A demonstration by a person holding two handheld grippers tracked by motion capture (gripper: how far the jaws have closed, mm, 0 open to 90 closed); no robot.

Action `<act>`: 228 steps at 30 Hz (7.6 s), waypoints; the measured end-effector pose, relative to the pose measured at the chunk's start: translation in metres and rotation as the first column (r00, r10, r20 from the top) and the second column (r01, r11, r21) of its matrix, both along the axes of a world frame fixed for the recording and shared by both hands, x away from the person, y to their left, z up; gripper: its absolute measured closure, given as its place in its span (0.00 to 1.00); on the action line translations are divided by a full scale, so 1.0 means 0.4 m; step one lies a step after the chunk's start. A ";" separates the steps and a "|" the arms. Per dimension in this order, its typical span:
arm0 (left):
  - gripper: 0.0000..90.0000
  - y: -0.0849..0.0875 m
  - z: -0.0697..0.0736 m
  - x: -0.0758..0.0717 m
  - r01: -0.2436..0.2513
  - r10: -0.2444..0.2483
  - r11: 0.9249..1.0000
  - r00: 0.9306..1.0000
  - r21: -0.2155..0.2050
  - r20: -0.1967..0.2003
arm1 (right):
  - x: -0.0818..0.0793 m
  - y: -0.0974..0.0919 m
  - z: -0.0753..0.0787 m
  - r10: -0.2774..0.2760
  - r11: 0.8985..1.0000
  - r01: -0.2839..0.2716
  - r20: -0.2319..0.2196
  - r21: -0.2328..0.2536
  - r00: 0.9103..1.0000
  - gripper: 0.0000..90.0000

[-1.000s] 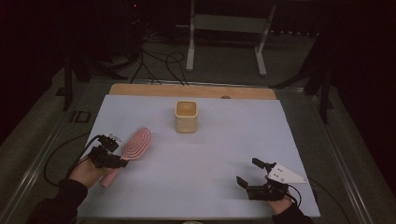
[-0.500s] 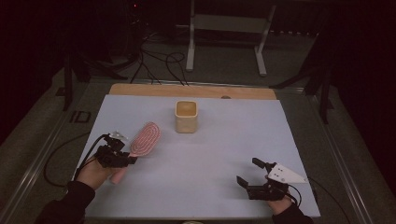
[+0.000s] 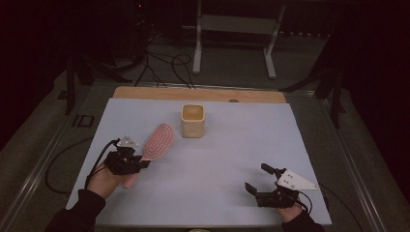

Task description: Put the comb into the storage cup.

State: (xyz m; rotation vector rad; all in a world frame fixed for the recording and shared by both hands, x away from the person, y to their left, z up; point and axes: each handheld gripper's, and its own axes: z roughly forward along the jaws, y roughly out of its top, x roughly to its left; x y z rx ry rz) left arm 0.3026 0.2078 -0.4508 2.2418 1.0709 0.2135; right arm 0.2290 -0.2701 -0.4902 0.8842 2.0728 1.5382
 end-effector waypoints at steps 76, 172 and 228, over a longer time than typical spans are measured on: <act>0.79 -0.156 -0.053 -0.088 0.078 0.008 0.975 0.925 -0.208 0.380 | -0.010 0.006 0.032 -0.032 0.999 0.032 -0.001 -0.013 0.999 0.10; 0.79 -0.156 -0.053 -0.121 0.118 -0.002 0.961 0.909 -0.252 0.416 | 0.203 0.412 0.273 0.135 0.984 -0.098 -0.267 0.149 0.954 0.11; 0.60 -0.177 -0.054 -0.106 0.161 -0.065 0.938 0.952 -0.306 0.301 | 0.207 0.463 0.255 0.249 0.965 -0.217 -0.259 0.146 0.933 0.72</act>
